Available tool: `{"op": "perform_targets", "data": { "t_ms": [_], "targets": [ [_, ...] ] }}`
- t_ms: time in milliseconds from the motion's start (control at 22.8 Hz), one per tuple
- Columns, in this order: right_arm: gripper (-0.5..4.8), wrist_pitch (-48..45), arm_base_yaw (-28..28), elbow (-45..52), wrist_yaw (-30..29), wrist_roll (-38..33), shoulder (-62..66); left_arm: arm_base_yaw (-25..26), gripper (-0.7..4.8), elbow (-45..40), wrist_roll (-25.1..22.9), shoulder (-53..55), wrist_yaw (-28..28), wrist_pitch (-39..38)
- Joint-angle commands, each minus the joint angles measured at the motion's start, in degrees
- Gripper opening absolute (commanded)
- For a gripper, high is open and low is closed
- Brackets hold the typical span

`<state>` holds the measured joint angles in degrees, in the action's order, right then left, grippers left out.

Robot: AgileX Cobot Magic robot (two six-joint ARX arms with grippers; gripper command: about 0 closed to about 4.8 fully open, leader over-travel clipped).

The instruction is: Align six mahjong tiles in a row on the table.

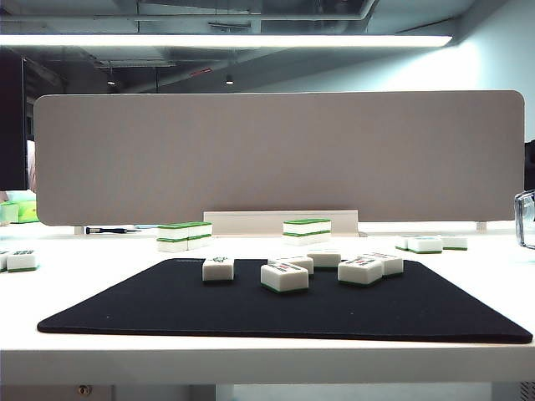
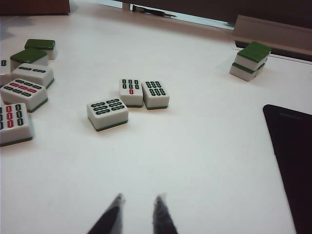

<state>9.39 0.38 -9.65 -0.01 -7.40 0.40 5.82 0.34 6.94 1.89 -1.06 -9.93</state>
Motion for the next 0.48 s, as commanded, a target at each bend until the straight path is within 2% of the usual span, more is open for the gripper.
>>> {"op": "perform_targets", "data": {
  "t_ms": [44, 394, 481],
  "targets": [
    [-0.01, 2.9, 0.1, -4.2, 0.1, 0.2, -0.4, 0.0, 0.79, 0.0, 0.0, 0.0, -0.2, -0.8],
    [-0.01, 20.5, 0.1, -20.7, -0.1, 0.4, -0.4, 0.0, 0.79, 0.0, 0.0, 0.0, -0.3, -0.7],
    [-0.01, 25.9, 0.1, -24.5, -0.1, 0.4, -0.4, 0.0, 0.8, 0.0, 1.3, 0.0, -0.4, -0.7]
  ]
}}
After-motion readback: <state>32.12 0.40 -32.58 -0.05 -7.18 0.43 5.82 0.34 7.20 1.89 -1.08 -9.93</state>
